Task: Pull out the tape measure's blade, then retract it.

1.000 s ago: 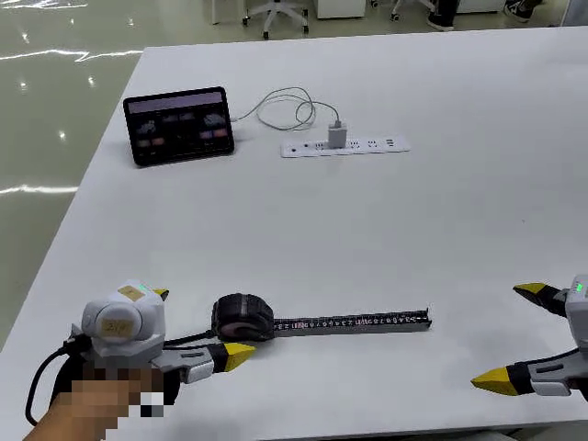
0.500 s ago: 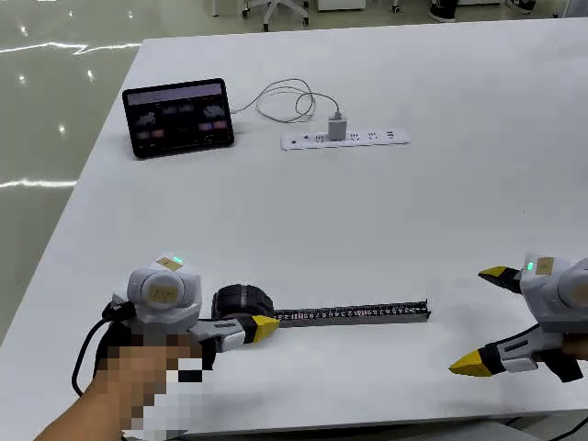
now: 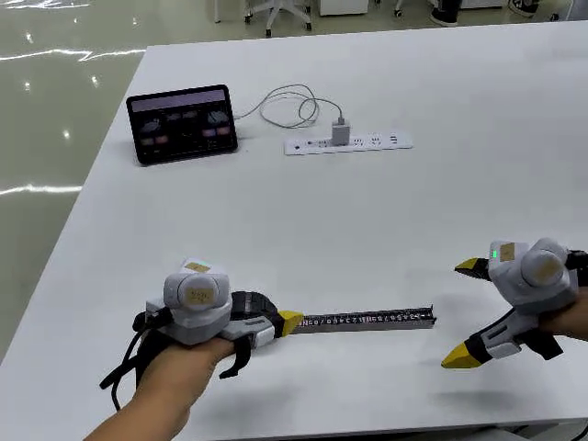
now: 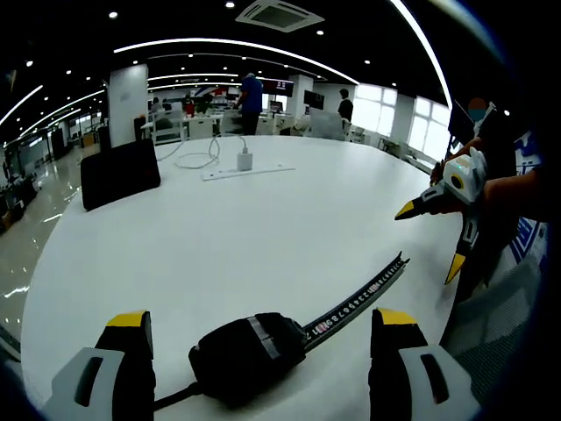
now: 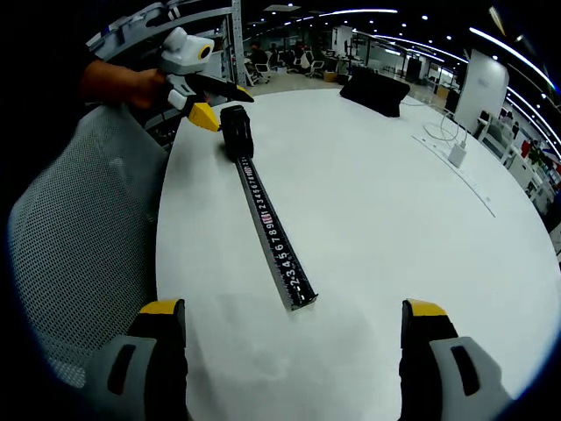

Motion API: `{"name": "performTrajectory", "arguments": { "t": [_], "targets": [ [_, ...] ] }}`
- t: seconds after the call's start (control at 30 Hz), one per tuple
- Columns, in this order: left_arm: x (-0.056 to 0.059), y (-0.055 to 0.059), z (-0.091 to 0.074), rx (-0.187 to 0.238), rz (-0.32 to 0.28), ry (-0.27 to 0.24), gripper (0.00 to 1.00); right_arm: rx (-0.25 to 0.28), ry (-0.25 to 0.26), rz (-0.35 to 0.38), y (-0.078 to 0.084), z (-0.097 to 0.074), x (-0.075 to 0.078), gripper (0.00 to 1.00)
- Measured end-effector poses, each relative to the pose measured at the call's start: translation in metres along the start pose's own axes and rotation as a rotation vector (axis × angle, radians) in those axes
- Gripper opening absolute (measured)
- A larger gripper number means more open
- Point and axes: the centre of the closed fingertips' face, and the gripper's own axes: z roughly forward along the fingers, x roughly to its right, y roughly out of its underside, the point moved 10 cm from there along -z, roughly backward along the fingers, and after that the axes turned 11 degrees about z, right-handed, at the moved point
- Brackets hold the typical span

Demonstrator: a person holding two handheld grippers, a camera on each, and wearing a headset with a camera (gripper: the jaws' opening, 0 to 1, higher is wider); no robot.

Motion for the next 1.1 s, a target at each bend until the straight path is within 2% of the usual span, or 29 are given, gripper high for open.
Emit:
{"name": "performTrajectory", "arguments": {
  "t": [0.13, 0.23, 0.27, 0.3, 0.33, 0.43, 0.5, 0.6, 0.67, 0.73, 0.87, 1.1],
  "targets": [
    [0.003, 0.010, 0.009, -0.022, -0.016, -0.022, 1.00, -0.033, -0.016, -0.026, -0.004, 0.009, 0.003, 0.97],
    [0.005, 0.016, 0.014, -0.020, -0.014, -0.030, 1.00, -0.063, -0.033, -0.045, -0.005, 0.017, 0.009, 0.97],
    [0.006, 0.016, 0.015, 0.003, -0.037, -0.051, 1.00, -0.070, -0.035, -0.050, -0.005, 0.019, 0.011, 0.97],
    [0.008, 0.019, 0.015, 0.014, -0.115, -0.054, 1.00, -0.084, -0.042, -0.059, -0.006, 0.022, 0.012, 0.97],
    [0.009, 0.021, 0.015, 0.010, -0.127, -0.055, 1.00, -0.091, -0.047, -0.064, -0.006, 0.023, 0.013, 0.97],
    [0.009, 0.020, 0.015, 0.021, -0.054, -0.081, 1.00, -0.107, -0.059, -0.084, -0.010, 0.028, 0.014, 0.95],
    [0.008, 0.017, 0.014, 0.034, -0.053, -0.095, 1.00, -0.120, -0.065, -0.087, -0.012, 0.031, 0.015, 0.94],
    [0.009, 0.018, 0.015, 0.033, -0.059, -0.090, 1.00, -0.132, -0.076, -0.120, -0.013, 0.036, 0.020, 0.91],
    [0.011, 0.020, 0.016, 0.024, -0.054, -0.081, 1.00, -0.130, -0.087, -0.142, -0.016, 0.037, 0.020, 0.87],
    [0.010, 0.019, 0.017, 0.036, -0.041, -0.083, 1.00, -0.134, -0.094, -0.168, -0.018, 0.039, 0.019, 0.84],
    [0.010, 0.022, 0.018, 0.042, -0.060, -0.066, 1.00, -0.153, -0.111, -0.214, -0.018, 0.042, 0.021, 0.72],
    [0.008, 0.022, 0.018, 0.048, -0.080, -0.070, 1.00, -0.194, -0.139, -0.217, -0.013, 0.044, 0.021, 0.48]
  ]
}}
